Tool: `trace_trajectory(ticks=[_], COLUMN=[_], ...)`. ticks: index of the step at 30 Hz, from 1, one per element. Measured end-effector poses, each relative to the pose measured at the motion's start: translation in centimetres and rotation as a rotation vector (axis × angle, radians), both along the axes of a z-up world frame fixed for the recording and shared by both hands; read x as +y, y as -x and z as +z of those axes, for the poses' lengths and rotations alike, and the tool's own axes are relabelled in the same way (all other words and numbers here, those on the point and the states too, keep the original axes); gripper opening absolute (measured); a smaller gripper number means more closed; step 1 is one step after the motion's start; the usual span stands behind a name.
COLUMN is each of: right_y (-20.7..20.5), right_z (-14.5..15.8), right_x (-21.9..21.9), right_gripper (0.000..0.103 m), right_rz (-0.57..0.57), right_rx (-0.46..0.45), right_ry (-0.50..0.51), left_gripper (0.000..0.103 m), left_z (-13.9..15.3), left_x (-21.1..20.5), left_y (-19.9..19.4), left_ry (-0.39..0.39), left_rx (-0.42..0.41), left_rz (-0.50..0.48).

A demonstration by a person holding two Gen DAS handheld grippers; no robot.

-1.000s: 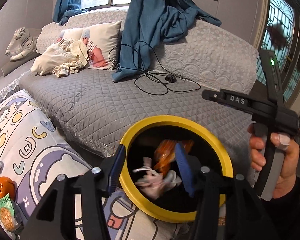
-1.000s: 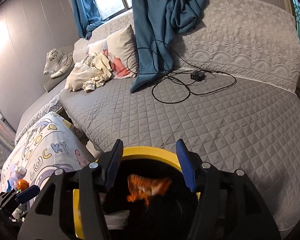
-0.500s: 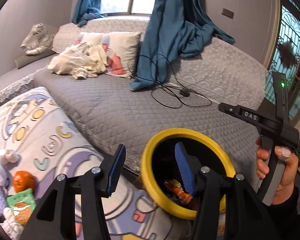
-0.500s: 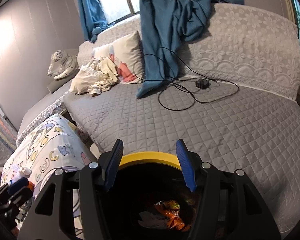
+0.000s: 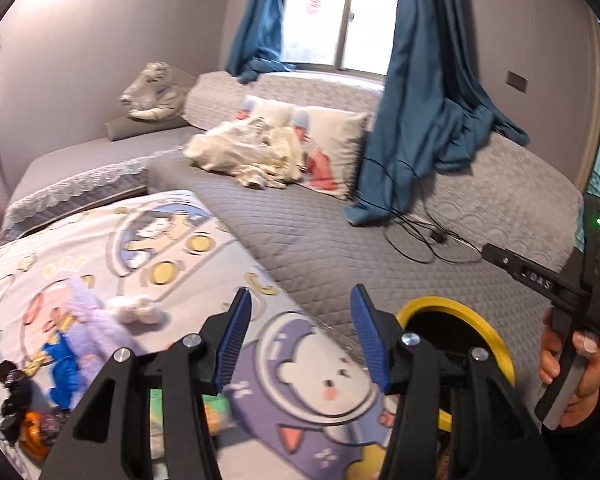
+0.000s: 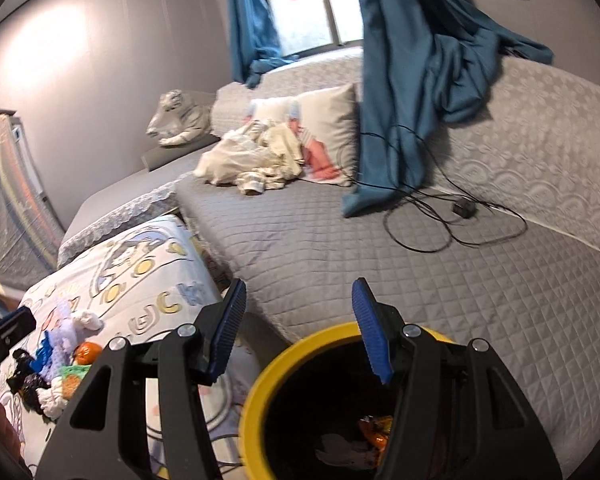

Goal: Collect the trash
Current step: 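Move both open tools back over the remaining trash on the bed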

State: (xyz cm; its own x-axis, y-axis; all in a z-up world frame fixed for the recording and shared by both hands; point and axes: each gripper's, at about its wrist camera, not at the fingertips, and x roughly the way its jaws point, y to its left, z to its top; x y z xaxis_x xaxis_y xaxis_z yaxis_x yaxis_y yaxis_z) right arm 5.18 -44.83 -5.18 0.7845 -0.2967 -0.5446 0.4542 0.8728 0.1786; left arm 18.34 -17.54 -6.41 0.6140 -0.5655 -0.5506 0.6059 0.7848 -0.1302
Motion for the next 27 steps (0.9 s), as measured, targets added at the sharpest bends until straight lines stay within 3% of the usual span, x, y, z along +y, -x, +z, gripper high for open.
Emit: trace_trajectory(ticks=[18,27], right_y=[-4.6,-6.9], right_z=[1.4,1.0], right_x=[13.1,18.0], right_gripper=[0.053,0.053], right_rz=[0.309,0.4], right_rx=[-0.047,-0.035], right_ry=[0.031,0.041], left_gripper=[0.052,0.055], left_z=[0.6,-0.5], left_x=[13.0,19.7], left_y=[-0.1,-0.5], left_ry=[0.024,0.029], left_rx=[-0.028,-0.006], left_rz=[0.229,0.356])
